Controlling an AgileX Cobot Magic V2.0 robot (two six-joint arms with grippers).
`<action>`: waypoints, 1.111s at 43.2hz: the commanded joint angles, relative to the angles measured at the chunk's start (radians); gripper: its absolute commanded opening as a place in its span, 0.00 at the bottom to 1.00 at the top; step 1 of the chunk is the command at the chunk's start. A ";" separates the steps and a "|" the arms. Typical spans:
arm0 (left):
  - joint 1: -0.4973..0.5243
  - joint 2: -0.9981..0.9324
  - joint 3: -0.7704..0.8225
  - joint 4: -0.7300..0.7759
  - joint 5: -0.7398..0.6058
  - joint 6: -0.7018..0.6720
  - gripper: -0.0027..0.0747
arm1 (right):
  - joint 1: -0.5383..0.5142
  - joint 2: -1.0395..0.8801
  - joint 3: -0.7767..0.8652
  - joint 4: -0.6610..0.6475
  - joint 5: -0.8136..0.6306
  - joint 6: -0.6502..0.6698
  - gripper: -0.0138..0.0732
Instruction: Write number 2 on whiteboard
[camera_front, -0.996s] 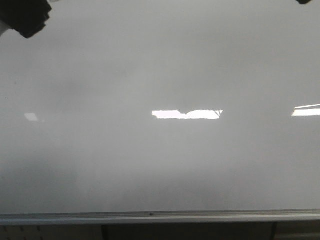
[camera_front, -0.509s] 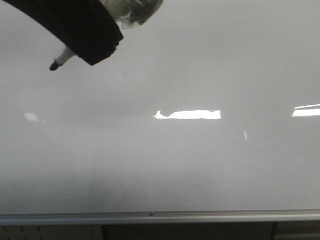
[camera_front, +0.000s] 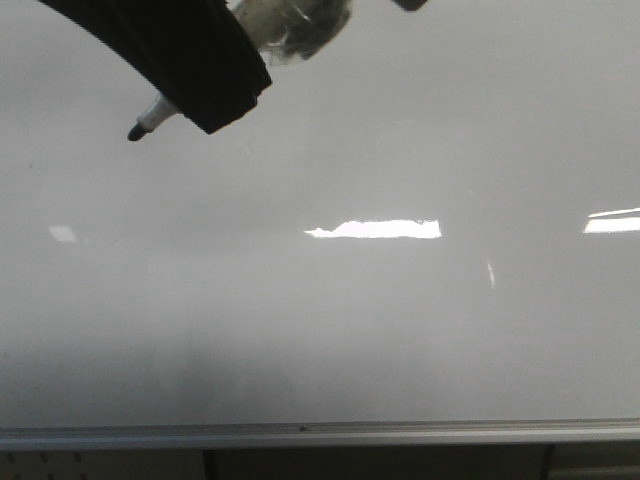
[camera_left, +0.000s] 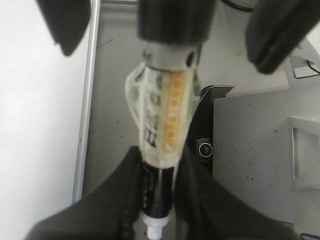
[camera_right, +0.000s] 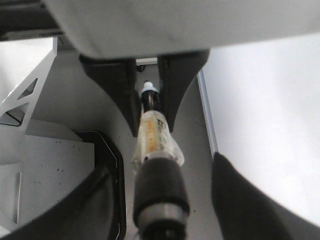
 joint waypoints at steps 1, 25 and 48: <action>-0.007 -0.029 -0.035 -0.038 -0.016 -0.010 0.09 | 0.004 -0.022 -0.038 0.059 -0.042 -0.010 0.53; -0.007 -0.029 -0.035 -0.038 -0.016 -0.010 0.20 | 0.004 -0.018 -0.038 0.077 -0.043 -0.008 0.20; 0.086 -0.157 -0.072 0.151 -0.043 -0.386 0.65 | -0.001 -0.080 -0.032 -0.298 -0.041 0.374 0.20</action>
